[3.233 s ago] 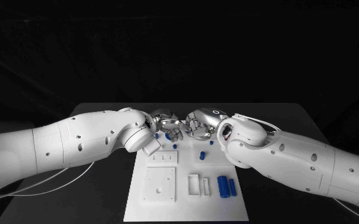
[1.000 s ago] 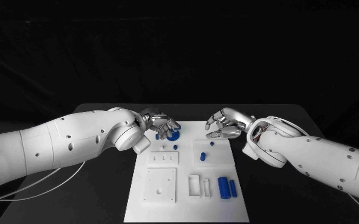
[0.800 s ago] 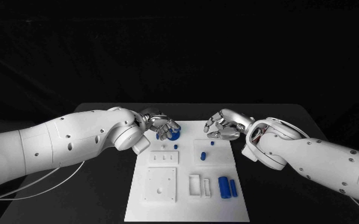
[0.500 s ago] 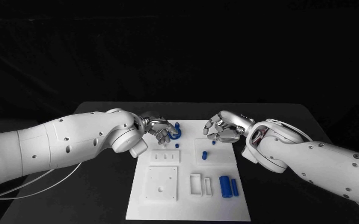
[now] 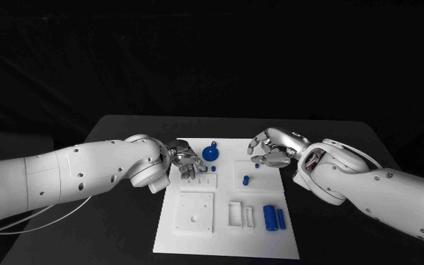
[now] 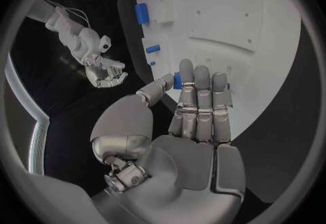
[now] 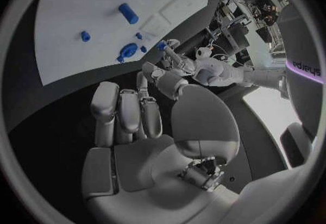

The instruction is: Assemble the parts on the task board

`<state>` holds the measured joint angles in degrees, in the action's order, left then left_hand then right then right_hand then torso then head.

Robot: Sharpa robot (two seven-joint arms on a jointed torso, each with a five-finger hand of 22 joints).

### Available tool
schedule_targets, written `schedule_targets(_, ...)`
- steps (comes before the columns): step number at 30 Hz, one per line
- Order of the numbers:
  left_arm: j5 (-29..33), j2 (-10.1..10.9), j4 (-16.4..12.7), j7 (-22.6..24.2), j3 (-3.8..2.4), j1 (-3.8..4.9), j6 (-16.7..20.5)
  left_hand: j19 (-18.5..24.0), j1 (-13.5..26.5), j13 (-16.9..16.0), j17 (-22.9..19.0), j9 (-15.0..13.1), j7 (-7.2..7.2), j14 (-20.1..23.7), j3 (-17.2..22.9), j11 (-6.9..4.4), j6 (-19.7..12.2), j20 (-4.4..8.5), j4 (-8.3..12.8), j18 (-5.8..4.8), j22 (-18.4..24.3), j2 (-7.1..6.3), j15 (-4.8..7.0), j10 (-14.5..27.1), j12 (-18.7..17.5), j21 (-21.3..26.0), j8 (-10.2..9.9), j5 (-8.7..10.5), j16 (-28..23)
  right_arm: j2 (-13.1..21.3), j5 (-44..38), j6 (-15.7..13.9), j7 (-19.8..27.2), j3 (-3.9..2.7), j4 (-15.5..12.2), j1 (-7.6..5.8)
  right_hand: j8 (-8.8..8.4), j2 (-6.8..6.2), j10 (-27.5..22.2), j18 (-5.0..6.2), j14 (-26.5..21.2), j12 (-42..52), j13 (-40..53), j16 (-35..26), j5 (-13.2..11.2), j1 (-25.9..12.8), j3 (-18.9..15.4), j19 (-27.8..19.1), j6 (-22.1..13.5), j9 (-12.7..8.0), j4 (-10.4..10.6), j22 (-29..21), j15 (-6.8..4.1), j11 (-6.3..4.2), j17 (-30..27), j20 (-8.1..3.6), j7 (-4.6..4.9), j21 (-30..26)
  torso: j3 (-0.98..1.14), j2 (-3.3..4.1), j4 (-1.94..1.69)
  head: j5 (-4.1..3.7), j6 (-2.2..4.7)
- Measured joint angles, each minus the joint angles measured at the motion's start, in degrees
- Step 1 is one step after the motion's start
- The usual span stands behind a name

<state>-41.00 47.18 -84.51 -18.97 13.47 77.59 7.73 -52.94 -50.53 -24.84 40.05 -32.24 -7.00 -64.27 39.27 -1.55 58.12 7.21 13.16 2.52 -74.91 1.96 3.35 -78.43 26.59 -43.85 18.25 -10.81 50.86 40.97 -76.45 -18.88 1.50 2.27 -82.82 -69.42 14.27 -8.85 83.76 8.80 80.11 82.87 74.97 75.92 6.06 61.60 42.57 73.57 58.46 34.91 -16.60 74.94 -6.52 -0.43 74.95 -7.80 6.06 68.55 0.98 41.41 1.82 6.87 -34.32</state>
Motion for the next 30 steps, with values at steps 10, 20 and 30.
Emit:
schedule_targets(10,-9.0,1.5,-2.5,-0.4,0.05,-1.57,3.9,-4.6,0.7,-4.7,3.5,-0.1,1.09,-4.6,-0.3,-1.79,1.5,1.66,0.4,0.61,0.0,-0.67,2.98,-5.0,6.7,-4.4,0.0,-2.06,6.2,0.4,-2.8,-2.5,-1.6,0.00,0.0,0.00,-0.02,-0.57,0.0,-0.20,-0.2,-0.6,0.0,-0.8,0.9,-1.0,-2.0,0.0,-0.1,0.0,0.2,0.0,0.19,0.00,0.0,-0.01,0.08,0.0,0.01,0.05,0.02,0.73,-1.36)
schedule_targets(20,-13.4,2.0,-3.7,-0.8,0.06,-1.97,6.4,-5.4,1.2,-10.2,6.2,-0.1,1.32,-5.3,-0.1,-2.27,2.4,2.10,0.6,0.61,0.0,-1.18,4.34,-5.1,14.3,-9.8,-0.8,-2.70,11.8,0.4,-4.0,-3.4,-2.6,0.00,0.2,0.01,-0.02,-0.80,0.0,-0.61,-0.4,-1.2,0.0,-1.4,1.7,-1.3,-2.3,-0.4,-0.1,0.0,0.5,0.0,-0.01,-0.01,0.0,-0.42,0.08,-0.2,0.03,0.06,0.03,1.22,-2.38)
schedule_targets(30,-16.9,1.0,-3.2,-1.9,0.39,-3.30,6.7,-6.0,1.8,-12.1,7.1,-0.1,1.51,-5.7,-0.1,-3.01,3.0,2.30,0.6,0.59,0.0,-1.84,4.74,-4.7,17.6,-12.0,-0.5,-4.43,14.4,0.4,-4.3,-4.3,-3.1,0.00,0.7,0.01,-0.02,-1.11,-1.0,-0.87,-1.3,-3.3,0.0,-3.3,2.6,-1.6,-2.5,-0.8,-0.1,-0.1,0.6,0.0,0.09,-0.06,0.0,-0.71,0.05,-0.7,0.06,0.04,0.13,1.41,-3.09)
